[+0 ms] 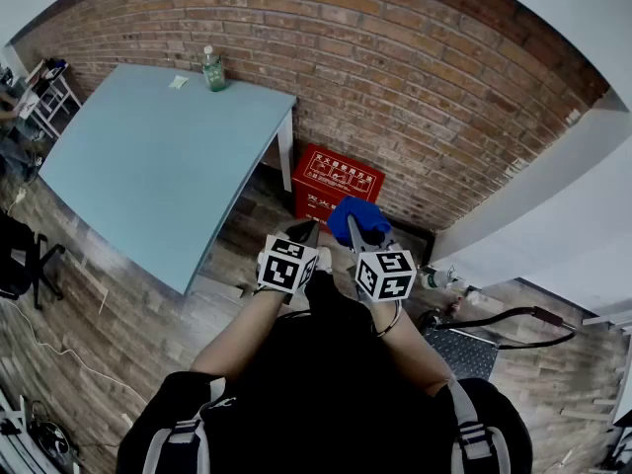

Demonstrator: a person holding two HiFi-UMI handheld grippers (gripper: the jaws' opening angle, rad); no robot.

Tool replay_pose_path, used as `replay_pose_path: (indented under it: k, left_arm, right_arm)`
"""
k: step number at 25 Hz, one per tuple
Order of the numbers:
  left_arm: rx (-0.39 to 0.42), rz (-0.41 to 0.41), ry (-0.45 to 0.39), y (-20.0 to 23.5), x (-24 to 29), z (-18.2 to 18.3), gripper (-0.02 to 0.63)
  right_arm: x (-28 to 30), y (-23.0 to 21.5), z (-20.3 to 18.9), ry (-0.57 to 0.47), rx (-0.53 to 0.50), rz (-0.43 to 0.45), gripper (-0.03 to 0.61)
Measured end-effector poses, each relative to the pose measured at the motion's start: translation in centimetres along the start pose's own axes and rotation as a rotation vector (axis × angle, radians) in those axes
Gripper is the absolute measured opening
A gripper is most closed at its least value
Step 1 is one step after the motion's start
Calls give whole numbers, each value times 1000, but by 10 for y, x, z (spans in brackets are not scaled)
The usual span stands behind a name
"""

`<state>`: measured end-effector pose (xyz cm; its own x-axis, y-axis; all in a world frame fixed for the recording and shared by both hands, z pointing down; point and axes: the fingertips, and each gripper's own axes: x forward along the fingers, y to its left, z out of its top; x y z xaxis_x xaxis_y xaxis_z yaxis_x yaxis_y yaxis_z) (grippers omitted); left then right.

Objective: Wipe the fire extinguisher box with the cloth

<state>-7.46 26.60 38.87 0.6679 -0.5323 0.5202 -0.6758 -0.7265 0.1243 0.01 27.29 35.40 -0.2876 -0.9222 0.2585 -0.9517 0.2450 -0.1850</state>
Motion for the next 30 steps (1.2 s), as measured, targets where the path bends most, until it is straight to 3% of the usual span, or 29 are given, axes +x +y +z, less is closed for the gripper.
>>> replay_pose_path:
  k: [9,17,25,30]
  left_arm:
    - [-38,50,12,73,65,43,-6]
    - [-111,82,58,135,123,76,-6]
    - [-120,49,137,174,195,84,-6]
    - [-161,29,204,186,226,73,-6]
  right_arm:
    - [101,-37,28,19,-13,61,43]
    - [191,-105,46,95,22,39,43]
    - [262,-147,30,154,25,122,43]
    - [290,-177,-12,293,11,125,43]
